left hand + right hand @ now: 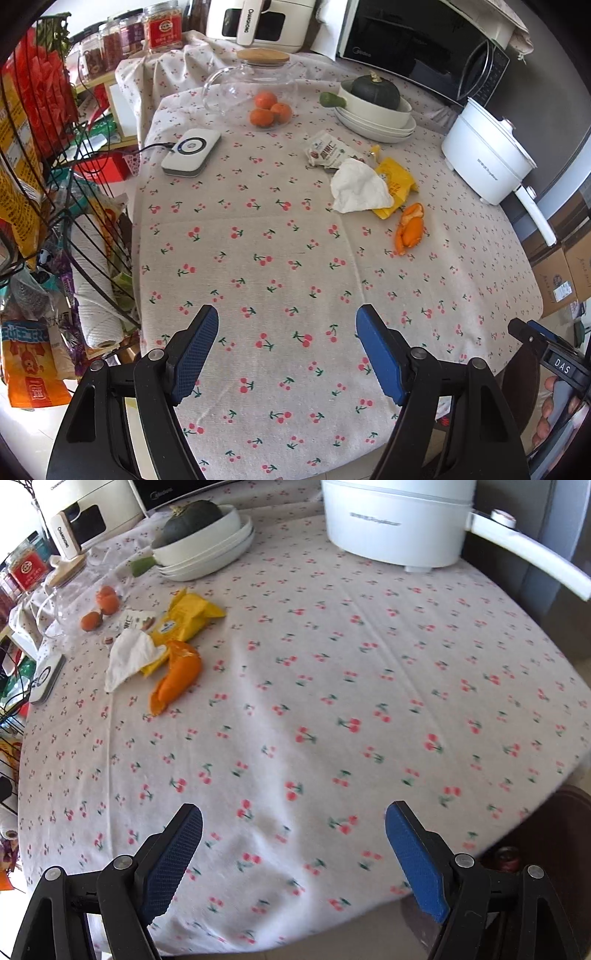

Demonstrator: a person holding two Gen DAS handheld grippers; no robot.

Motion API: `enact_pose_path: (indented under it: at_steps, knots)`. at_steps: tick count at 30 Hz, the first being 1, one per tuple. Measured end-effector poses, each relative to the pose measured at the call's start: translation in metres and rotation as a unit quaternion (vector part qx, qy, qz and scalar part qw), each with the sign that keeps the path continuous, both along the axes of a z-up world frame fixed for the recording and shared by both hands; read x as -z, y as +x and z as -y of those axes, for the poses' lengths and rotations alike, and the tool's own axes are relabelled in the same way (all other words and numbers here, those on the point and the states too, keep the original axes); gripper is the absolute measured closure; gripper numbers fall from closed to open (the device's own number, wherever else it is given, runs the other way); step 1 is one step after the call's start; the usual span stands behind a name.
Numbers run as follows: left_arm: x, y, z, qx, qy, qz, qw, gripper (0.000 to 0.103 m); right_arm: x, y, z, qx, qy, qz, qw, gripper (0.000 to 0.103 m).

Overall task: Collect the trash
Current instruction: 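Grasp the orange peel with the right gripper while the left gripper grasps the white tissue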

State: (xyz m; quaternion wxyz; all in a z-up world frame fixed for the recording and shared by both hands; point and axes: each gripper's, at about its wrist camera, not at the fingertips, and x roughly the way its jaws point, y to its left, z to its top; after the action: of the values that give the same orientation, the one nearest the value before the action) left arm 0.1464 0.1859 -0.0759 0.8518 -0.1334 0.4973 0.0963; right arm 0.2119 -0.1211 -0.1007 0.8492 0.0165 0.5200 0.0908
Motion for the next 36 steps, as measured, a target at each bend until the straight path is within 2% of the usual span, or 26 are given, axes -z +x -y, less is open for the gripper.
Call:
enact_pose_path:
  at_steps: [6, 12, 16, 20, 21, 22, 23, 25, 27, 32, 36]
  knots:
    - [0.002, 0.003, -0.015, -0.012, 0.015, -0.005, 0.9998, 0.024, 0.025, 0.043, -0.06, -0.015, 0.018, -0.002, 1.0, 0.018]
    - [0.004, 0.007, -0.022, -0.016, 0.019, -0.008, 0.9997, 0.024, 0.052, 0.081, -0.103, -0.005, 0.025, -0.005, 1.0, 0.018]
    - [0.005, 0.011, -0.021, -0.014, 0.03, -0.009, 0.9994, 0.024, 0.064, 0.097, -0.122, 0.002, 0.016, -0.003, 1.0, 0.022]
    - [0.006, 0.013, -0.02, -0.015, 0.022, -0.012, 0.9996, 0.024, 0.07, 0.108, -0.135, 0.002, -0.008, 0.006, 1.0, 0.027]
    - [0.005, 0.013, -0.02, -0.015, 0.021, -0.011, 0.9996, 0.024, 0.07, 0.11, -0.138, -0.002, -0.018, 0.01, 1.0, 0.033]
    - [0.005, 0.013, -0.019, -0.016, 0.02, -0.011, 0.9996, 0.024, 0.07, 0.111, -0.14, -0.006, -0.03, 0.015, 0.999, 0.045]
    - [0.005, 0.013, -0.019, -0.015, 0.02, -0.01, 0.9996, 0.024, 0.07, 0.111, -0.143, -0.013, -0.043, 0.019, 0.999, 0.052]
    - [0.004, 0.013, -0.017, -0.014, 0.022, -0.01, 0.9996, 0.024, 0.068, 0.11, -0.143, -0.028, -0.051, 0.02, 0.998, 0.074]
    - [0.004, 0.014, -0.014, -0.009, 0.025, -0.01, 0.9996, 0.024, 0.067, 0.105, -0.136, -0.041, -0.042, 0.011, 0.998, 0.083]
    - [0.007, 0.016, -0.002, 0.007, 0.029, -0.012, 0.9995, 0.024, 0.052, 0.077, -0.099, -0.055, -0.049, 0.013, 0.997, 0.085]
    - [0.009, 0.019, 0.009, 0.021, 0.021, -0.01, 0.9995, 0.024, 0.036, 0.05, -0.047, -0.032, -0.032, 0.009, 0.999, 0.086]
